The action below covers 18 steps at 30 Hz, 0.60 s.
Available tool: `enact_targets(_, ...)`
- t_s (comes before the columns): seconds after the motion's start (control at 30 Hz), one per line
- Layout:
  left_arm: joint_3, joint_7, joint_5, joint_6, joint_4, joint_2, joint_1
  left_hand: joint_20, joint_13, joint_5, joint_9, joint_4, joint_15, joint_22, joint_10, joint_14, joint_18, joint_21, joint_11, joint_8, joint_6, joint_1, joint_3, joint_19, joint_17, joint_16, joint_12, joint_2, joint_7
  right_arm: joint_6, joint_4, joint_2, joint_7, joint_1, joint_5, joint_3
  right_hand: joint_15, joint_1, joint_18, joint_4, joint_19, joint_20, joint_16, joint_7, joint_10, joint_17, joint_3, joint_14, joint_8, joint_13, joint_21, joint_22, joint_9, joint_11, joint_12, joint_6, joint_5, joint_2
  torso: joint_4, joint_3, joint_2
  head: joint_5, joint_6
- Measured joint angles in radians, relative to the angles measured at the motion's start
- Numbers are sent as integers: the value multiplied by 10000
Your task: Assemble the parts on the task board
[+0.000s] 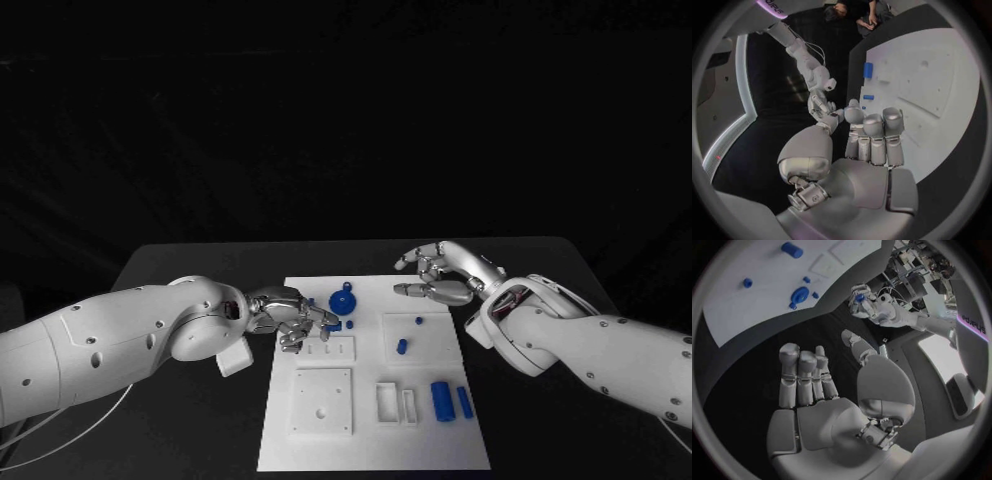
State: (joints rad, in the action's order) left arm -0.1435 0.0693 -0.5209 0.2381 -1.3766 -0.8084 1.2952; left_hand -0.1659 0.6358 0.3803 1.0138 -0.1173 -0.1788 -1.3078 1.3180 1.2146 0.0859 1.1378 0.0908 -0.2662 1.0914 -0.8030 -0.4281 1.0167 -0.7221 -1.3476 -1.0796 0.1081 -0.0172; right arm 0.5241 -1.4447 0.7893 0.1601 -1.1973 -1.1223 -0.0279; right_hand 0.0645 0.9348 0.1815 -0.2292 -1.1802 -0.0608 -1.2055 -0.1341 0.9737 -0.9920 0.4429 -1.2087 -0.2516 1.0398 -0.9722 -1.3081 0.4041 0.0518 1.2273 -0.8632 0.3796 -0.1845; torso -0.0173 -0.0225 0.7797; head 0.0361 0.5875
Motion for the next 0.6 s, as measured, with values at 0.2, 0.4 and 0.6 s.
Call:
enact_targets(0.2,-11,1488,-648,-717,45,226,379,0,-15,80,21,-6,-2,1,32,3,-4,0,32,0,145,0,3,0,16,0,0,0,34,152,582,-38,12,-262,359,231,0,39,1,0,0,1,1,0,0,0,0,0,0,-6,24,0,21,0,0,2,78,-39,1,-32,-38,44,136)
enact_targets(0.4,-298,2806,-1422,-1049,374,922,639,0,-79,624,33,48,-54,1,191,54,-13,0,118,107,292,-53,-54,0,48,-46,0,-53,66,226,1214,-213,16,-559,592,310,-1,83,-1,0,0,2,0,14,1,-1,0,0,0,-11,24,1,31,0,0,19,117,5,9,-75,-101,88,304)
enact_targets(0.6,-664,3528,-1997,-1074,670,1543,917,37,-109,778,-28,46,-56,2,310,56,-17,0,132,182,457,-68,-54,37,83,-46,0,-67,81,237,1675,-402,16,-777,742,322,-1,81,-2,30,0,3,0,-1,1,9,30,0,0,-22,24,2,40,0,0,38,166,3,18,-98,-133,118,451)
